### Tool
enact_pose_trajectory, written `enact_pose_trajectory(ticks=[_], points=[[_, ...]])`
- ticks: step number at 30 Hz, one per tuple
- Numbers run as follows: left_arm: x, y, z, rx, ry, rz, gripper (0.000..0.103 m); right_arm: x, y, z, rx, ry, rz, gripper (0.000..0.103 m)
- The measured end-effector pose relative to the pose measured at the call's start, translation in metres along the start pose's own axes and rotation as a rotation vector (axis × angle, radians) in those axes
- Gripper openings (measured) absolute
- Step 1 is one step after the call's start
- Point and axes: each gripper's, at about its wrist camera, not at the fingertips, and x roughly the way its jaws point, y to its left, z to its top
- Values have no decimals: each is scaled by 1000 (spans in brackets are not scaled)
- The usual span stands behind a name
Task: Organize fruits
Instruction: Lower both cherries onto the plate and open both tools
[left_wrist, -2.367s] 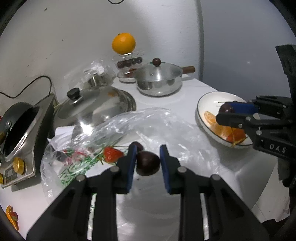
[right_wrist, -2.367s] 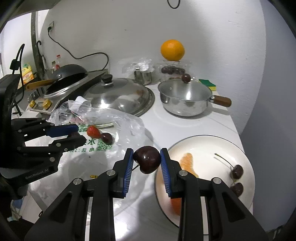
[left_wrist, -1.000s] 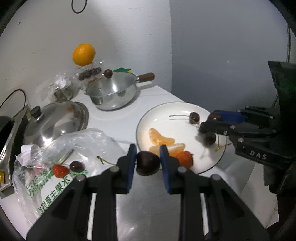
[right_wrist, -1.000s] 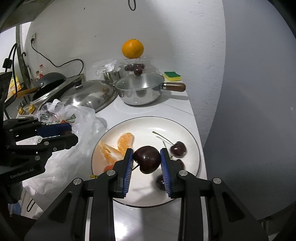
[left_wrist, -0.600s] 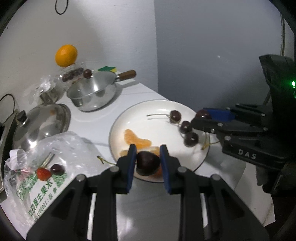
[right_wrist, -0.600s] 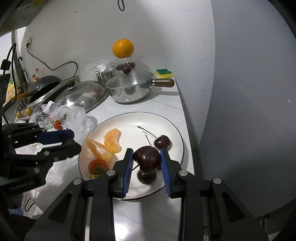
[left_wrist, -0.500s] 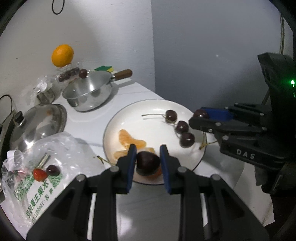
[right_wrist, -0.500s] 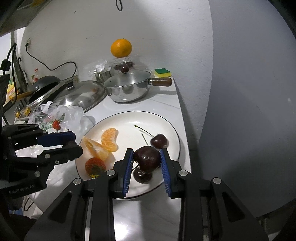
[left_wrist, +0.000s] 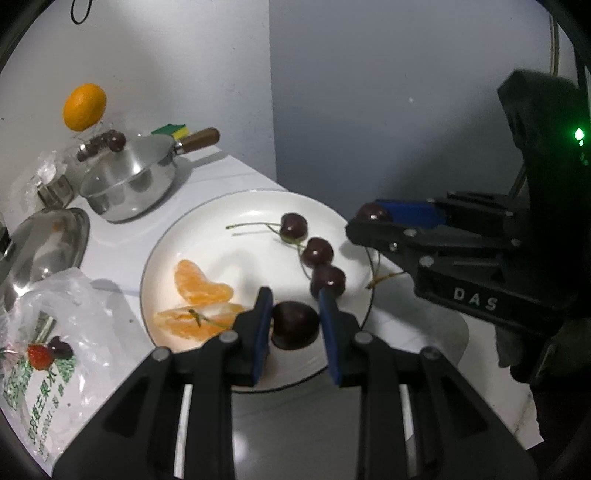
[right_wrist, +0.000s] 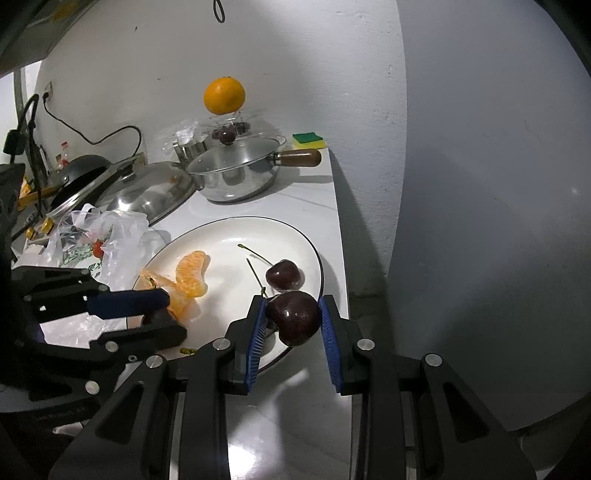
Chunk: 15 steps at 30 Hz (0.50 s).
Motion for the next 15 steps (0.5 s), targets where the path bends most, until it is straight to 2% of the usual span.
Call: enact_pose_trajectory(ticks=[11, 15], points=[[11, 3, 0, -15, 1, 2, 28, 4, -1, 0, 2, 1, 2, 31], [10, 10, 0, -54, 3, -17, 33, 7, 1, 2, -3, 0, 3, 31]])
